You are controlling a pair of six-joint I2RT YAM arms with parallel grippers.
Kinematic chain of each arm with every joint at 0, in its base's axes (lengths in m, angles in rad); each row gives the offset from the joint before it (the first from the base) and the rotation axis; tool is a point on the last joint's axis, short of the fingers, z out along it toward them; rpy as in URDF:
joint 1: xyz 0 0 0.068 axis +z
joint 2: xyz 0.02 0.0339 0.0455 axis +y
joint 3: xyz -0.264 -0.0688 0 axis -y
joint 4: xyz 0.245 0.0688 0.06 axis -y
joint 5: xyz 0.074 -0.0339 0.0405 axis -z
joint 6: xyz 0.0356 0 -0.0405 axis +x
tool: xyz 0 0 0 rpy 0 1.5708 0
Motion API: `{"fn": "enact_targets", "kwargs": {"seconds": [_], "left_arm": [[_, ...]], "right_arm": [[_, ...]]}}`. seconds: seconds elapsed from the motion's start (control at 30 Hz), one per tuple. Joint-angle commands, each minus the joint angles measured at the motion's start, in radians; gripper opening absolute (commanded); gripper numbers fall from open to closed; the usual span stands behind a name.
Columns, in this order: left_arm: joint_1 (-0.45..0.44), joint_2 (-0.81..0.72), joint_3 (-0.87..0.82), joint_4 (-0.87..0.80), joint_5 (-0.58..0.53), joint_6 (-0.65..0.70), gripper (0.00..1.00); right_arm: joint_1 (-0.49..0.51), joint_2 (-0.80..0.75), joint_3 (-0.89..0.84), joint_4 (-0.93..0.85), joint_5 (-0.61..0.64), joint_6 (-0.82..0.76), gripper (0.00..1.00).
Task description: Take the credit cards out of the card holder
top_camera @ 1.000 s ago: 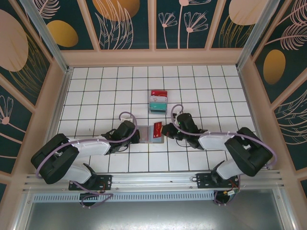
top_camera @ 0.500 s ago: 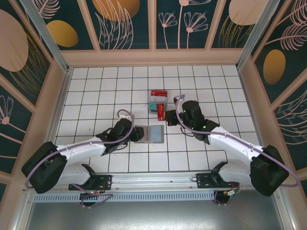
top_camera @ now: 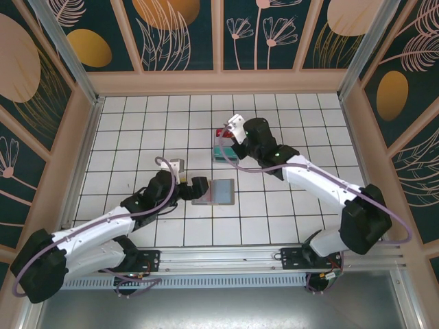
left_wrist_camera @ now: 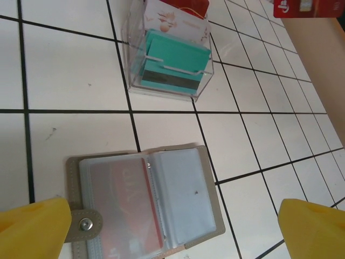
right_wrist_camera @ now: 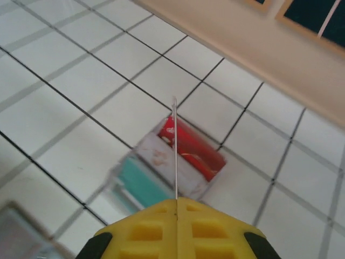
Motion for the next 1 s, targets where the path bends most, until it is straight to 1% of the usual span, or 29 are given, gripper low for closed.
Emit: {"fn": "enact_targets", "kwargs": {"seconds": [0.0,0.1,0.2,0.37,0.67,0.97], "left_arm": [[0.000,-0.056,-0.031,-0.042,-0.034,0.003,0.98],[-0.001,-0.112,-0.057,-0.044,-0.052,-0.011,0.99],[0.000,-0.160,-0.077,-0.044,-0.070,-0.019,0.98],[0.000,-0.199,-0.089,-0.053,-0.082,-0.025,0.98],[-0.001,-0.208,-0.088,-0.082,-0.096,-0.028,0.99],[0.001,-0.231,-0.092,-0.099,-0.107,-0.022,0.99]], "right_arm": [[0.009,0.029,0.032,0.005,0.060,-0.305,0.00],[0.009,0.069,0.055,0.018,0.067,-0.414,0.00],[0.010,0.132,0.110,-0.008,0.089,-0.482,0.00],[0.010,0.193,0.142,-0.001,0.071,-0.547,0.00],[0.008,0.323,0.208,-0.011,0.095,-0.576,0.00],[-0.011,0.396,0.233,0.009,0.113,-0.576,0.00]]}}
